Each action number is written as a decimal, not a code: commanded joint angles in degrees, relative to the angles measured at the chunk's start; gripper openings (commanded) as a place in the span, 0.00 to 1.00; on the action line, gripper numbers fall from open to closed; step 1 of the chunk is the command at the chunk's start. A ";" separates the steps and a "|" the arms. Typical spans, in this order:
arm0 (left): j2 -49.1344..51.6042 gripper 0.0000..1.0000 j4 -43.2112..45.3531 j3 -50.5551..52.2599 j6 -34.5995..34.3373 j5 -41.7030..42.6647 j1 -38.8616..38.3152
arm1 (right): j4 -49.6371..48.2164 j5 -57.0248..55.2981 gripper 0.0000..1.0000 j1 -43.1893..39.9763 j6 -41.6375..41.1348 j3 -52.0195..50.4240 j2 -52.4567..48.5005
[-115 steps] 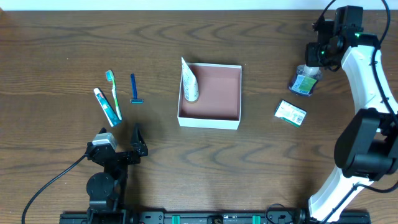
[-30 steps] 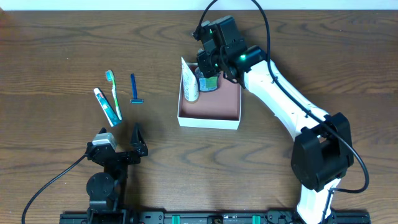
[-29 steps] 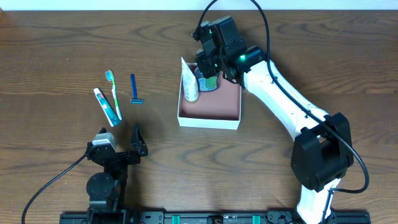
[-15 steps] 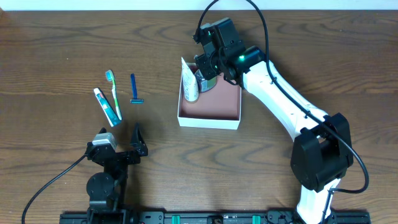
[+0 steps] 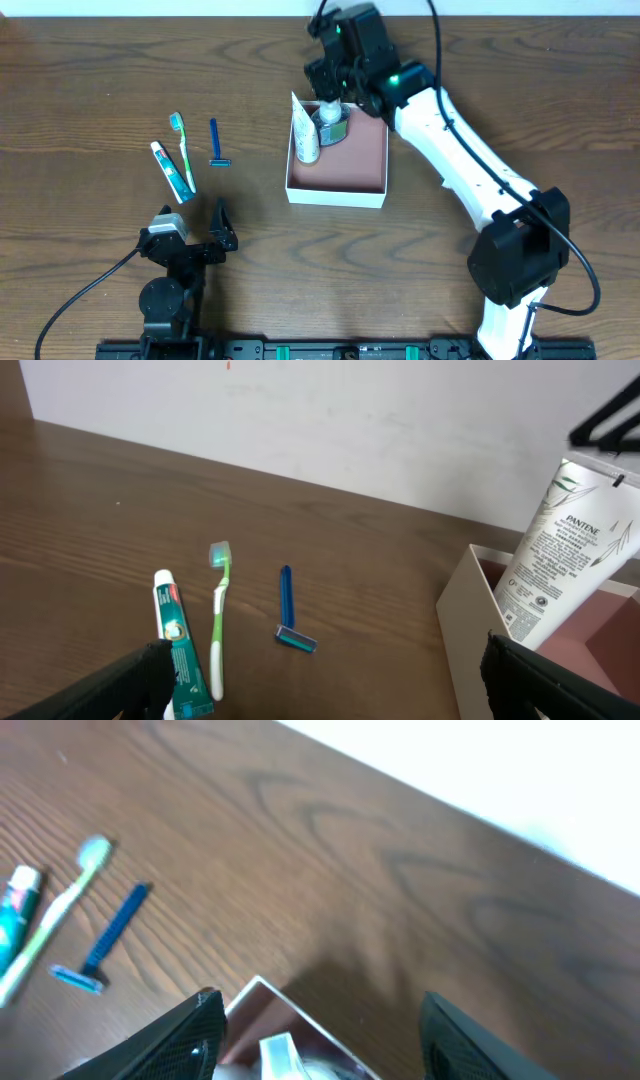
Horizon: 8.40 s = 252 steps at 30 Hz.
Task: Pack container
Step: 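Open the right gripper and withdraw from the box, then lower the right gripper onto the Dettol soap bar and grasp, then carry the Dettol bar into the box and lower it, then open the right gripper and withdraw it to the upper right, then reach the left gripper to the Colgate toothpaste tube and grasp it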
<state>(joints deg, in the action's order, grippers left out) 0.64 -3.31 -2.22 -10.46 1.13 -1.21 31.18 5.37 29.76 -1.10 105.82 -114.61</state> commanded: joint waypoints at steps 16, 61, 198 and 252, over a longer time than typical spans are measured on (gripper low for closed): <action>-0.02 0.98 -0.79 1.97 0.79 -0.24 0.28 | 35.91 -2.82 0.85 -15.96 -11.78 16.02 -0.26; -0.02 0.98 -0.79 1.97 0.79 -0.24 0.28 | 23.56 -2.54 0.99 -27.28 -42.99 -32.65 13.03; -0.02 0.98 -0.79 1.97 0.79 -0.24 0.28 | 0.02 7.34 0.99 -8.57 11.98 -21.20 8.24; 45.16 0.98 -28.94 -44.94 -6.67 -0.02 0.33 | 8.90 -2.97 0.99 -38.38 -18.80 -16.61 8.52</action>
<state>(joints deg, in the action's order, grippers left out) 37.45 -28.49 -38.81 -18.00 1.10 -1.17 40.03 2.94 -8.82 -19.09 88.47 -105.60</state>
